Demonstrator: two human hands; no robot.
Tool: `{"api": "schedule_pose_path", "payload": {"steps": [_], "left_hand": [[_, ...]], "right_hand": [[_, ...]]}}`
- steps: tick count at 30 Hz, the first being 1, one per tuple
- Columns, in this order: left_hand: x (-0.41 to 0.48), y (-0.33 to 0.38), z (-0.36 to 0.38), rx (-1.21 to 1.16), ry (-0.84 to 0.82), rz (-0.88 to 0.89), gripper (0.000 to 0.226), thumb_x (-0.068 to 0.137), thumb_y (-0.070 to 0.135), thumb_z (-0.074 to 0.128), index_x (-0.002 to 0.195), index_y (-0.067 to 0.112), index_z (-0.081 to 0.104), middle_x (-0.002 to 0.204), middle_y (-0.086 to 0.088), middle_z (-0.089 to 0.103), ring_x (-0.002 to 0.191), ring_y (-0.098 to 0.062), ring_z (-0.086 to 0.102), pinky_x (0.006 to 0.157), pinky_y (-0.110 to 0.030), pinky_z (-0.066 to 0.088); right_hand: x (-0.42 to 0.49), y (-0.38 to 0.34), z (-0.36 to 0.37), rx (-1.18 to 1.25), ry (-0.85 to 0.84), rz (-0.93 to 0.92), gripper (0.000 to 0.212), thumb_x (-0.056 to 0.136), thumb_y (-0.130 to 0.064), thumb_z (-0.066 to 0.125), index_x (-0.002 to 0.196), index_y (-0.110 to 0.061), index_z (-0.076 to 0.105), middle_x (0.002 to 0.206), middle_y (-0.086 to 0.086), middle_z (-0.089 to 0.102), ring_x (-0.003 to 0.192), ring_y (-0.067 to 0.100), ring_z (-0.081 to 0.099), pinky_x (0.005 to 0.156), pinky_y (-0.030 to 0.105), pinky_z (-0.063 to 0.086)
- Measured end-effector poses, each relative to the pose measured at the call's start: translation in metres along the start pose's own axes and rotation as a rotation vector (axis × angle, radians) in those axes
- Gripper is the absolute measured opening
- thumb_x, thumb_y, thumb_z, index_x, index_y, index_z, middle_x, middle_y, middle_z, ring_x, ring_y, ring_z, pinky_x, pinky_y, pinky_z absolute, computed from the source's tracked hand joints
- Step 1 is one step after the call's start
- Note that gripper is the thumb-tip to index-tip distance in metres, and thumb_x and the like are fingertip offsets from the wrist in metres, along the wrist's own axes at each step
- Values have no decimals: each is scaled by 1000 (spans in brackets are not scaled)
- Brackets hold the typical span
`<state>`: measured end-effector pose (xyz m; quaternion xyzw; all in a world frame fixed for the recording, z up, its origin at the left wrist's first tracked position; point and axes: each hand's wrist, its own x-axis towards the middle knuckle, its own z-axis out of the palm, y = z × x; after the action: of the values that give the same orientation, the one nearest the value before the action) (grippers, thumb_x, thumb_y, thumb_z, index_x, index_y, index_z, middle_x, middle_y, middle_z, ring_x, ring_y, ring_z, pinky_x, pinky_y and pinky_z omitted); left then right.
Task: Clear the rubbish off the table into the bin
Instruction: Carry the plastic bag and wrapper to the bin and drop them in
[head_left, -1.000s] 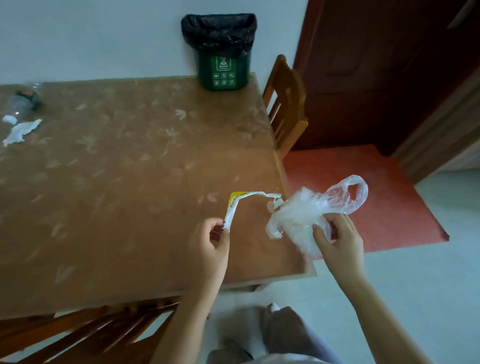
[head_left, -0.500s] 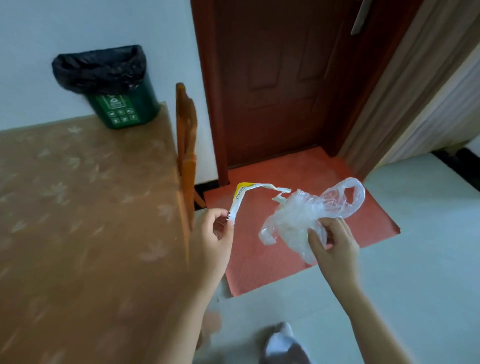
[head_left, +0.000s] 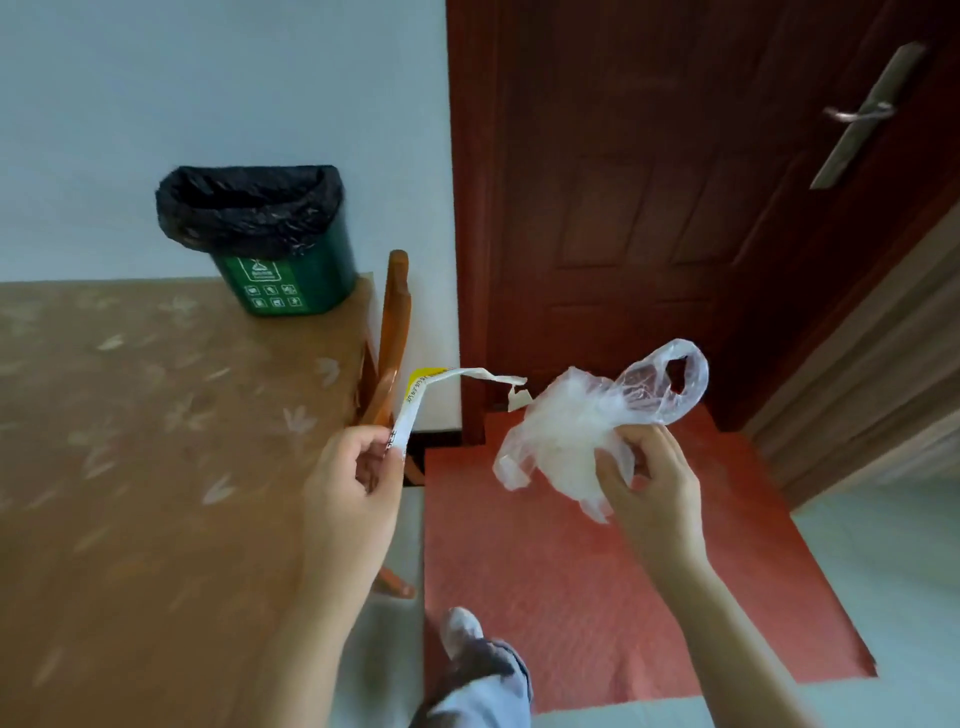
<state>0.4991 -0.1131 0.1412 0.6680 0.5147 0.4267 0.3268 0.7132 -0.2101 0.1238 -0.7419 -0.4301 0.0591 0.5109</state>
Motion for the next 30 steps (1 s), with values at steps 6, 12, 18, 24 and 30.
{"api": "schedule_pose_path", "payload": {"steps": [6, 12, 18, 24, 30], "left_hand": [[116, -14, 2, 0, 250, -68, 31, 83, 7, 59, 77, 37, 53, 79, 0, 61, 69, -24, 58, 66, -46, 50], [206, -27, -7, 30, 402, -121, 27, 83, 7, 59, 78, 33, 56, 81, -4, 62, 70, -27, 58, 66, -50, 51], [245, -40, -9, 33, 512, -277, 26, 82, 8, 60, 73, 33, 56, 79, 0, 63, 70, -22, 58, 67, -37, 48], [280, -59, -14, 135, 708, -386, 21, 82, 11, 62, 74, 30, 56, 74, 5, 61, 66, -16, 57, 63, -34, 45], [314, -50, -10, 242, 857, -461, 11, 82, 11, 63, 82, 22, 60, 76, 8, 61, 68, -6, 55, 59, -21, 39]], "right_hand": [[121, -24, 84, 11, -175, -230, 18, 76, -2, 67, 87, -12, 57, 83, -14, 51, 79, -2, 51, 66, 8, 39], [219, -52, 168, 101, -279, -330, 17, 78, -5, 66, 92, -10, 58, 84, -10, 53, 81, 3, 52, 67, 10, 42], [270, -59, 231, 189, -398, -324, 21, 77, -3, 66, 90, -16, 56, 83, -6, 54, 79, -2, 51, 67, 6, 39], [334, -83, 310, 277, -516, -407, 22, 79, -6, 64, 90, -21, 51, 85, -3, 52, 76, 3, 51, 67, 5, 37], [397, -118, 377, 363, -627, -545, 17, 82, -7, 61, 98, -10, 54, 88, -1, 49, 74, 4, 47, 67, 3, 36]]}}
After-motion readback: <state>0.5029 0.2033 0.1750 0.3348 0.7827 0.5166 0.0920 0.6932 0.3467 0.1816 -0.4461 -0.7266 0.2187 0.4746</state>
